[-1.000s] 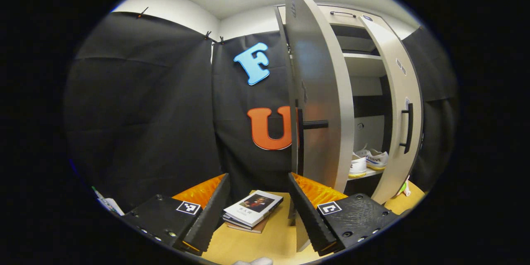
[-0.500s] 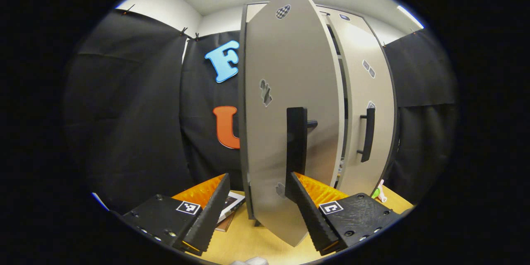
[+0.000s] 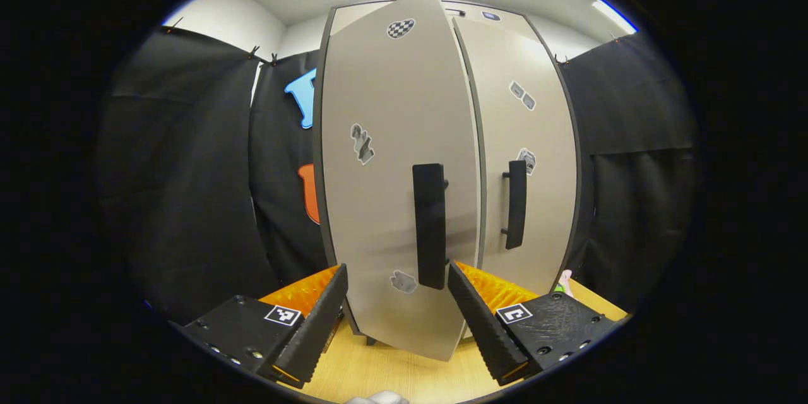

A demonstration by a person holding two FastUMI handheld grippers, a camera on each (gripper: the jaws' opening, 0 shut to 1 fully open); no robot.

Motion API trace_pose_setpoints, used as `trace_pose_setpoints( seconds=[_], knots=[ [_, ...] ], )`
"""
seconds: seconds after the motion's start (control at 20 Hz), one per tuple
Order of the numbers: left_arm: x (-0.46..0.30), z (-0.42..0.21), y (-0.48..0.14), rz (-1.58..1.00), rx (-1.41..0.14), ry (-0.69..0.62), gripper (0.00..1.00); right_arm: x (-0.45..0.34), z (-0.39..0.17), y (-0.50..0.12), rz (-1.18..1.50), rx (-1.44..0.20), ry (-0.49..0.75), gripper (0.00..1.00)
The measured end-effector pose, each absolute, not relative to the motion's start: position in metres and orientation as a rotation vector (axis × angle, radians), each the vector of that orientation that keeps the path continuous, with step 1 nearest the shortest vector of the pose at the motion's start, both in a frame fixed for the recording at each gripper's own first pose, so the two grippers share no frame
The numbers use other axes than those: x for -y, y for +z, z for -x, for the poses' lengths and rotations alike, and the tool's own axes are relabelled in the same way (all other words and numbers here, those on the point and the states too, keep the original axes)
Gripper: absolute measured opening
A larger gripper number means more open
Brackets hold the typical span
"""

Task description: Grab one shoe with the right hand and put it into the shoe cabinet, grab the other shoe with the left hand and put it into the shoe cabinet; then close the right door with the right hand and the left door with the left hand.

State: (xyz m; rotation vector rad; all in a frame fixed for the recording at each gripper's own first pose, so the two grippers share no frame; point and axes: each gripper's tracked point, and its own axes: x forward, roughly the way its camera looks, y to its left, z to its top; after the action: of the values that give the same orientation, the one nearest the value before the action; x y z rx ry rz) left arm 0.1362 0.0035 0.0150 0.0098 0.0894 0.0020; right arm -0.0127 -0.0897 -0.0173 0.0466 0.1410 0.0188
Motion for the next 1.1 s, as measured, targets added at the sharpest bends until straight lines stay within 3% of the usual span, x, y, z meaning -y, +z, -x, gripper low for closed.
trace_pose_setpoints(
  seconds=[0.55,0.65,0.8,0.85,0.95,1.0,1.1],
  knots=[
    [0.007,-0.062,0.038,0.003,-0.044,-0.034,1.0,0.058,0.009,0.016,-0.023,-0.032,0.031,0.99],
    [0.005,-0.046,0.04,-0.003,-0.032,-0.041,0.96,0.056,0.011,0.018,-0.028,-0.017,0.016,0.99],
    [-0.006,-0.024,0.035,-0.017,-0.038,-0.028,0.96,0.052,0.014,0.016,-0.041,-0.009,0.0,0.99],
    [-0.009,-0.016,0.032,-0.013,-0.043,-0.024,1.0,0.051,0.016,0.015,-0.041,-0.011,-0.009,0.99],
    [-0.013,-0.003,0.026,-0.019,-0.042,-0.016,0.96,0.05,0.018,0.012,-0.047,-0.015,-0.019,0.99],
    [-0.016,0.003,0.022,-0.023,-0.045,-0.009,1.0,0.047,0.018,0.011,-0.049,-0.018,-0.021,0.99],
    [-0.017,0.014,0.014,-0.026,-0.058,-0.007,0.96,0.041,0.019,0.009,-0.051,-0.022,-0.021,0.99]
  ],
)
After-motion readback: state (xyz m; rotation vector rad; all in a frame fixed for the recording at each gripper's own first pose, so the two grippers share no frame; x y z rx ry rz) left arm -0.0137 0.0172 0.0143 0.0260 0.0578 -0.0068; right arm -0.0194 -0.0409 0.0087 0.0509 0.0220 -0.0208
